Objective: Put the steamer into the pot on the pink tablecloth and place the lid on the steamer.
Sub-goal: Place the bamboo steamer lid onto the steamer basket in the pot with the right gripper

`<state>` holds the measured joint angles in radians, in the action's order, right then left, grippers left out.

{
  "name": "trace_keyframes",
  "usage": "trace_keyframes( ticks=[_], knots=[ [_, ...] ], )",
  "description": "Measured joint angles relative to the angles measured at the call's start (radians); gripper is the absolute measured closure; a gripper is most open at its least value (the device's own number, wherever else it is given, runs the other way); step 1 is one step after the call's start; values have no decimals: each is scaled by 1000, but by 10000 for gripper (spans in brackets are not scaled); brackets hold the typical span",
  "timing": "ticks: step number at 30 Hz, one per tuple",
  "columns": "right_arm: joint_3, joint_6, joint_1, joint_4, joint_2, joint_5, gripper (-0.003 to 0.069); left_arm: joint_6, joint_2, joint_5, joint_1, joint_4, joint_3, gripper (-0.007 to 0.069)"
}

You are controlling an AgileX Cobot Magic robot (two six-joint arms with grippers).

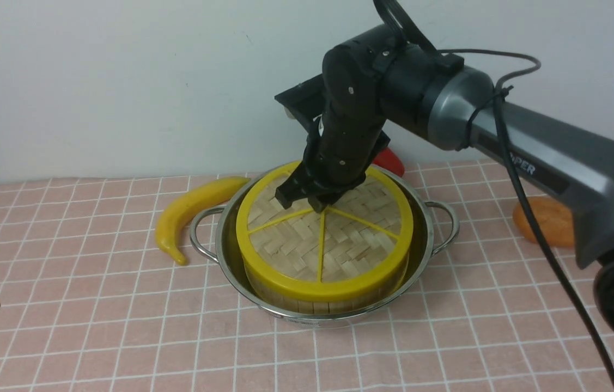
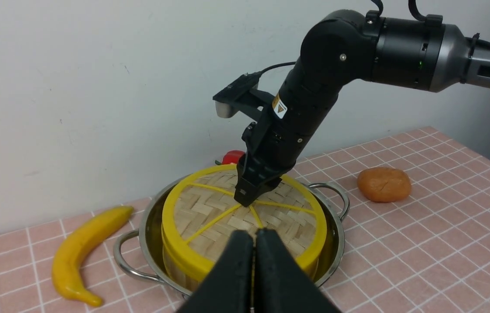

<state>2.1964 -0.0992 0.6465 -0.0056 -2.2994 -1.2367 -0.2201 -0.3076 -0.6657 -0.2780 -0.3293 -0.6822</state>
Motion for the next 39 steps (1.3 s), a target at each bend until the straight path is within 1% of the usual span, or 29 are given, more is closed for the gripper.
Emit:
trace_keyframes(
  ticks=[5, 10, 39],
  knots=[
    [38, 0, 0, -1, -9, -28, 510, 0, 0, -1, 0, 0, 0, 623],
    [68, 0, 0, -4, -15, -14, 510, 0, 0, -4, 0, 0, 0, 623],
    [48, -16, -1, -7, -27, 5, 510, 0, 0, -25, 0, 2, 0, 623]
  ],
)
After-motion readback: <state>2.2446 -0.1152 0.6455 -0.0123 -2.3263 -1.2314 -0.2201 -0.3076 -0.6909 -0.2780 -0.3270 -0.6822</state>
